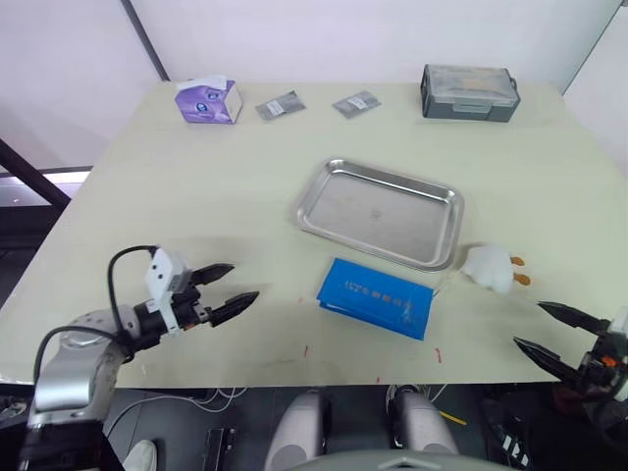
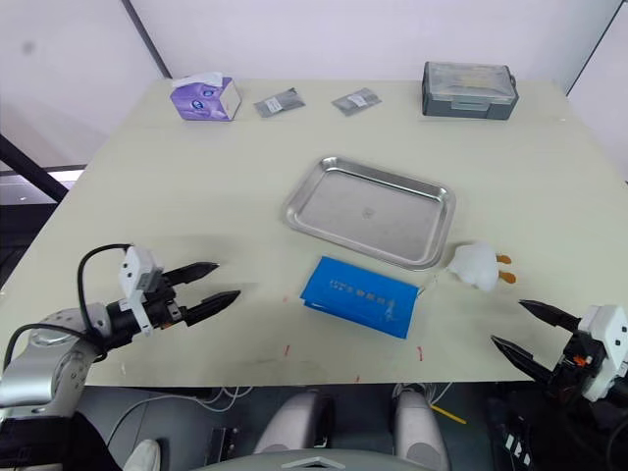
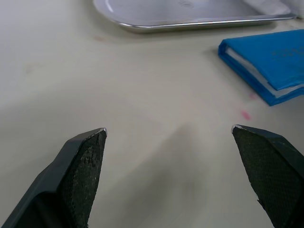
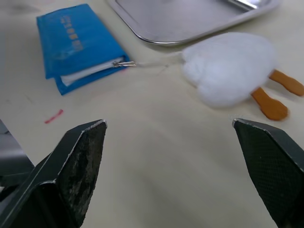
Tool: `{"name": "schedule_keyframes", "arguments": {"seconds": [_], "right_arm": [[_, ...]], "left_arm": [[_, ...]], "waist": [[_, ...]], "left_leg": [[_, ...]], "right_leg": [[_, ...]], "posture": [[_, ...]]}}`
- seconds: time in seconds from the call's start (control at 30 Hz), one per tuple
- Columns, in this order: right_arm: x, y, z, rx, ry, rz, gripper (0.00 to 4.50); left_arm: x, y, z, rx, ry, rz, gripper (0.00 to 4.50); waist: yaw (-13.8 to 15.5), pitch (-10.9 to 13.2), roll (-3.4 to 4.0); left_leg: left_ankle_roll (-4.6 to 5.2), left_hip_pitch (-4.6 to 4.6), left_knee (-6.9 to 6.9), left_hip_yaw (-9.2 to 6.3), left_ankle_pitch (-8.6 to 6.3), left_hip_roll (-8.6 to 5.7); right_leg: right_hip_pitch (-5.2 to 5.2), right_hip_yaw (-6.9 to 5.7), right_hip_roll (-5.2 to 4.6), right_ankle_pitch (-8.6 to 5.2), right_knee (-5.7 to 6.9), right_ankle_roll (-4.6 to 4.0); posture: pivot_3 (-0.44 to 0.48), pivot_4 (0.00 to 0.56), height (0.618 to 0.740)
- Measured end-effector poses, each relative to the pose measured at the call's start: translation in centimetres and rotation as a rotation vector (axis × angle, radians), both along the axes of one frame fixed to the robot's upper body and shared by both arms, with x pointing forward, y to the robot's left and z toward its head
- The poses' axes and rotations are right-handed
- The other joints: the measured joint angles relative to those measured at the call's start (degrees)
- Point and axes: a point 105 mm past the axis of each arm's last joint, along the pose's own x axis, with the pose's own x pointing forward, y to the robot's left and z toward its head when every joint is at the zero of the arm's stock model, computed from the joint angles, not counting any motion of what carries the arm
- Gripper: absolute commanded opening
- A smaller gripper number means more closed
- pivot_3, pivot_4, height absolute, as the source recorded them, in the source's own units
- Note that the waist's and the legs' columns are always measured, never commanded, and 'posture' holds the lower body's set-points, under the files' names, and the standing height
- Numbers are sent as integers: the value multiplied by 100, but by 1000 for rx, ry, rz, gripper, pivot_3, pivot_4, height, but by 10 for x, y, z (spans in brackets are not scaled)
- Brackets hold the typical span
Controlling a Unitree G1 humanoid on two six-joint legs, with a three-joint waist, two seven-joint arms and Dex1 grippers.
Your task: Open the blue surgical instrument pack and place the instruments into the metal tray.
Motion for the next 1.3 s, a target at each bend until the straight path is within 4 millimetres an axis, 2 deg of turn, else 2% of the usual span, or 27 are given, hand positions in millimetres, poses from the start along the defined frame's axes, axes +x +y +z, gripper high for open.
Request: {"name": "schedule_keyframes", "arguments": {"seconds": [0.23,0.3,0.37,0.4,0.43,0.47,0.5,0.67,0.7,0.93,1.3], "right_arm": [[13,41,0,-3,-27,73,4478],[15,47,-1,-11,-30,98,4478],[16,55,-4,-26,-35,136,4500],[18,58,-3,-32,-48,151,3959],[21,61,-2,-40,-56,162,3797],[22,63,-3,-47,-60,169,3192],[25,67,-3,-56,-65,184,2905],[29,83,-13,-93,-62,251,286],[30,86,-14,-100,-63,261,53],[38,95,-22,-140,-67,280,53],[45,98,-27,-148,-69,269,53]], "left_arm": [[20,-20,-3,74,-13,-117,4500],[23,-26,-3,75,-20,-141,4500],[29,-35,-2,76,-31,-181,3967],[30,-40,-1,72,-35,-208,3692],[32,-46,0,73,-37,-240,3266],[33,-49,0,72,-38,-260,2683],[34,-54,-1,77,-40,-293,2397],[41,-80,2,67,-57,-464,4],[42,-81,2,68,-59,-478,0],[46,-90,-6,102,-49,-564,0],[49,-86,-16,119,-31,-570,0]], "waist": [[-1,0,-2],[-1,1,-2],[3,1,-3],[-4,1,-3],[-7,1,-3],[-10,1,-3],[-10,1,-3],[-12,1,-3],[-15,1,-3],[-18,2,-5],[-20,2,-5]], "left_leg": [[0,-1,2,-1,0,-3],[0,-2,3,-1,0,-4],[0,-3,5,-1,0,-7],[0,-3,5,-1,0,-7],[0,-3,5,-1,1,-8],[0,-3,5,-3,1,-9],[0,-3,5,-3,1,-18],[0,-5,9,-4,1,-28],[0,-5,9,-6,1,-28],[0,-7,10,-8,1,-28],[1,-7,11,-9,1,-28]], "right_leg": [[0,-3,3,0,2,1],[0,-4,3,0,2,1],[0,-5,3,0,2,1],[0,-4,3,1,3,1],[0,-5,3,1,4,1],[0,-5,5,0,5,1],[0,-6,6,0,5,1],[0,-9,6,0,6,2],[0,-9,6,1,7,1],[0,-10,8,0,9,1],[0,-11,8,0,9,1]], "posture": [[0,150,734],[0,150,734],[0,150,734],[0,150,734],[0,150,734],[0,150,734],[0,150,734],[0,150,734],[0,150,734],[0,150,734],[0,150,734]]}}
